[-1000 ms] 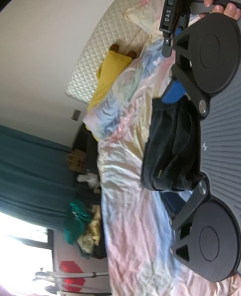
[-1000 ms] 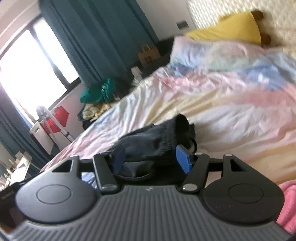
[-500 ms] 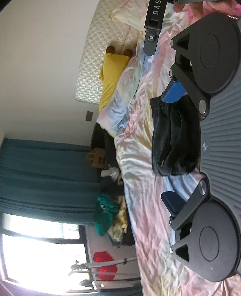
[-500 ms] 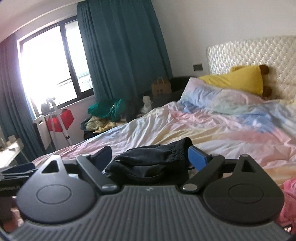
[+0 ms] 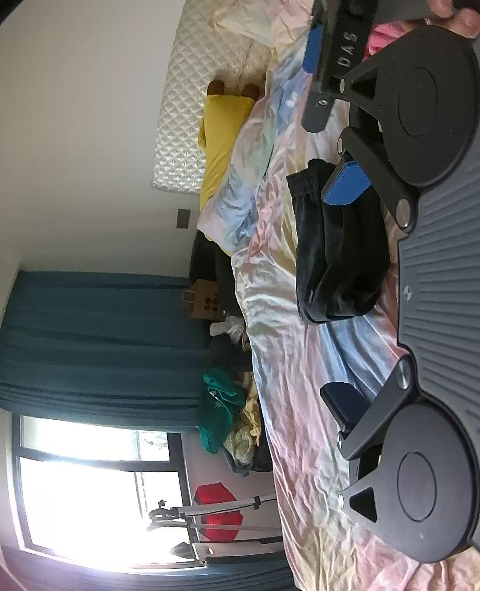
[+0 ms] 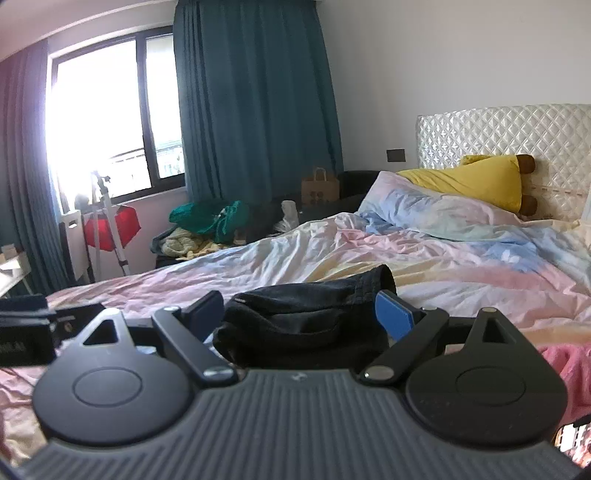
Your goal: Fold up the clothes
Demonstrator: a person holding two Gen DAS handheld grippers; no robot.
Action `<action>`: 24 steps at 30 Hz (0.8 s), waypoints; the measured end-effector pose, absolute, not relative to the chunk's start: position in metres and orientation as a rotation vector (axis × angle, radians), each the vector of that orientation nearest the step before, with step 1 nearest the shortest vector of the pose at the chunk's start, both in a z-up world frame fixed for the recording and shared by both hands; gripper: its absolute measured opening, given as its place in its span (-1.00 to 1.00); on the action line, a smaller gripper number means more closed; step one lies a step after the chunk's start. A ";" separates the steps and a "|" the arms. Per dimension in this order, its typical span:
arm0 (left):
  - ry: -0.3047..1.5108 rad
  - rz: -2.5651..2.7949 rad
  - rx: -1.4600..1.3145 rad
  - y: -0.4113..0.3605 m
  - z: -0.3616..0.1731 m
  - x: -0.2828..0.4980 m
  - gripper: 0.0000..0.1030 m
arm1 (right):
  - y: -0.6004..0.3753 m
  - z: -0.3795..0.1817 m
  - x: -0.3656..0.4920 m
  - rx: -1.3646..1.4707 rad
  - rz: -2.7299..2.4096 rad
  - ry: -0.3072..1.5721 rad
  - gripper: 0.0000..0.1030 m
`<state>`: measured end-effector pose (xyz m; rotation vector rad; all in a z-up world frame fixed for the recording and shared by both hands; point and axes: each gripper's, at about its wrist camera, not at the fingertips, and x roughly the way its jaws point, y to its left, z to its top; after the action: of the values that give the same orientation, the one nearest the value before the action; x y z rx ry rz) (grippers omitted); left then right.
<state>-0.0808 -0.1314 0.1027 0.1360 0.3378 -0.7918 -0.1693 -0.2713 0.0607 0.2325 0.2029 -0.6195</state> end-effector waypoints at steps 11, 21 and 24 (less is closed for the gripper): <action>0.395 -0.765 0.153 -0.131 0.066 -0.057 1.00 | -0.248 0.035 -0.148 0.139 -0.665 0.241 0.76; 0.415 -0.764 0.155 -0.131 0.054 -0.047 0.99 | -0.243 0.029 -0.144 0.109 -0.699 0.260 0.76; 0.414 -0.759 0.154 -0.131 0.055 -0.048 0.99 | -0.244 0.028 -0.144 0.116 -0.702 0.263 0.76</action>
<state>-0.0480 -0.1309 0.0546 0.1544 0.4141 -0.7589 -0.1437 -0.2435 0.0278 0.1163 0.2634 -0.7023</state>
